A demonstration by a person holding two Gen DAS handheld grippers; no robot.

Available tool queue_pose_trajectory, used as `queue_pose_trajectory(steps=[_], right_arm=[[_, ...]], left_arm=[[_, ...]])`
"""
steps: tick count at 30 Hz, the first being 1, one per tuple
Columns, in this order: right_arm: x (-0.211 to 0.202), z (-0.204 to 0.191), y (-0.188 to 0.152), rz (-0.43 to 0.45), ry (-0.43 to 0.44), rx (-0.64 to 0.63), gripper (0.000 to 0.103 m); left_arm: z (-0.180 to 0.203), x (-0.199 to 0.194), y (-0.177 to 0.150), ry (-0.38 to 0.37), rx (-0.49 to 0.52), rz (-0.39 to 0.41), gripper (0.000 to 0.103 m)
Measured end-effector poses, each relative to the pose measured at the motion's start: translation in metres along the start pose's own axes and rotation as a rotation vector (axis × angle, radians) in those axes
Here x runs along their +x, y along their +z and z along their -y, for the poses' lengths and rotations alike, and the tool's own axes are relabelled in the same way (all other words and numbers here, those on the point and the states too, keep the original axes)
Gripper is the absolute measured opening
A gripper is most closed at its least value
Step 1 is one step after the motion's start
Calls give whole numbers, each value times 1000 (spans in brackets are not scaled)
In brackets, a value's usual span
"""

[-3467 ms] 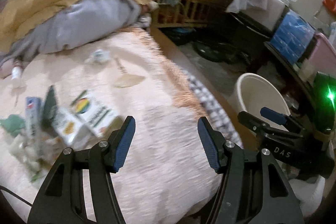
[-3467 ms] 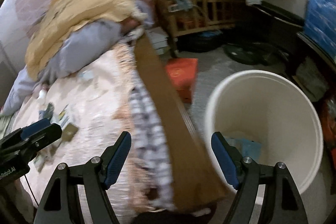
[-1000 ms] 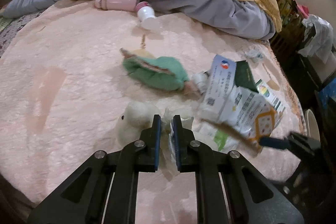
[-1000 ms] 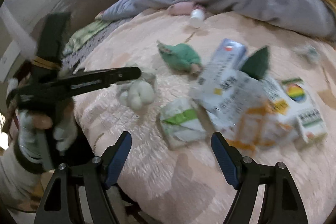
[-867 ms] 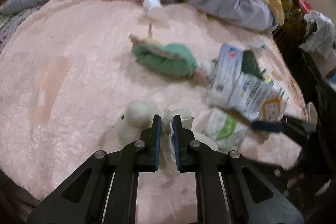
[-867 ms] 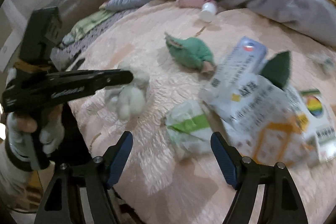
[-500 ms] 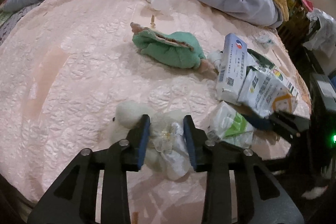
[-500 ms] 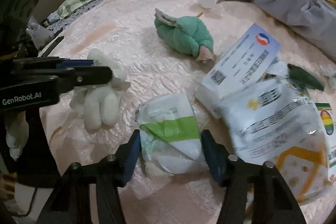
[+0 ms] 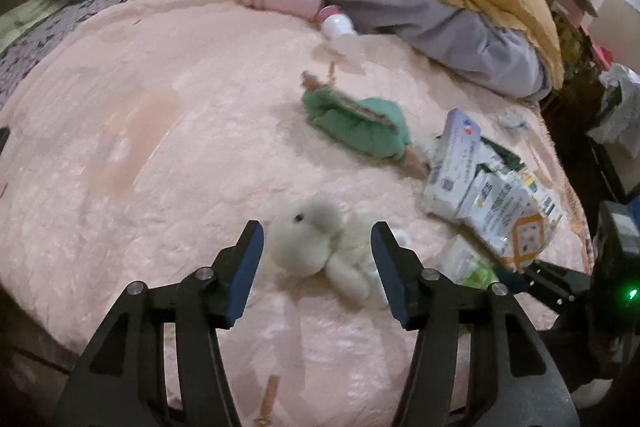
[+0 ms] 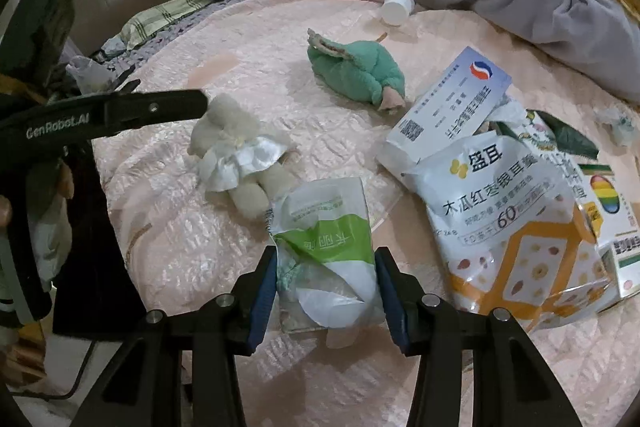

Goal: Collect trash
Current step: 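Grasp the white plush toy with left tool while right tool grasps green-white bag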

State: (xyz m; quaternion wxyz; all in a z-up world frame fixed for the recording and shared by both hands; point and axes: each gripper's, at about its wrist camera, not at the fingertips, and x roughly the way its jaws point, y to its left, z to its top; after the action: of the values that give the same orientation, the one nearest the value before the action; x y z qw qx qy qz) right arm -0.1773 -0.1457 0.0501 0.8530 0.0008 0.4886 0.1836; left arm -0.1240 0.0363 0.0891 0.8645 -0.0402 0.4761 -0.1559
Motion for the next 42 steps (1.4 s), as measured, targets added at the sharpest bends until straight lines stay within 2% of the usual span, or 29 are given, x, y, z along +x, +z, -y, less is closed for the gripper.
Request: queue_pose_trajectory(steps=[3, 6, 8, 9, 10, 12, 14, 16, 21, 29, 42], right_arm=[[-2, 0, -1, 2, 7, 3, 46], [-6, 2, -1, 7, 6, 8, 46], [-9, 4, -2, 11, 8, 19, 46], [-10, 5, -3, 13, 7, 22, 46], [-12, 7, -4, 15, 5, 26, 46], [-14, 9, -6, 19, 5, 35, 46], [-17, 12, -8, 25, 8, 46, 46], [-20, 13, -9, 30, 7, 52, 46], [-40, 14, -13, 67, 4, 64, 46], [-90, 21, -22, 170, -30, 99, 46], [-155, 75, -60, 262, -144, 256, 46]], left_arm=[[-4, 10, -5, 18, -21, -45, 55], [1, 25, -7, 2, -38, -83, 55], [7, 36, -3, 25, -36, -79, 56], [9, 38, -1, 30, -40, -64, 62], [11, 40, 3, 31, -46, -44, 64], [13, 51, 11, 26, -53, -37, 64], [11, 70, 14, 7, -80, -83, 63], [10, 80, 12, -14, -95, -111, 56], [26, 60, 6, -55, -35, -71, 52], [68, 24, 8, -107, 63, -22, 52], [153, -6, 11, -147, 213, 32, 52]])
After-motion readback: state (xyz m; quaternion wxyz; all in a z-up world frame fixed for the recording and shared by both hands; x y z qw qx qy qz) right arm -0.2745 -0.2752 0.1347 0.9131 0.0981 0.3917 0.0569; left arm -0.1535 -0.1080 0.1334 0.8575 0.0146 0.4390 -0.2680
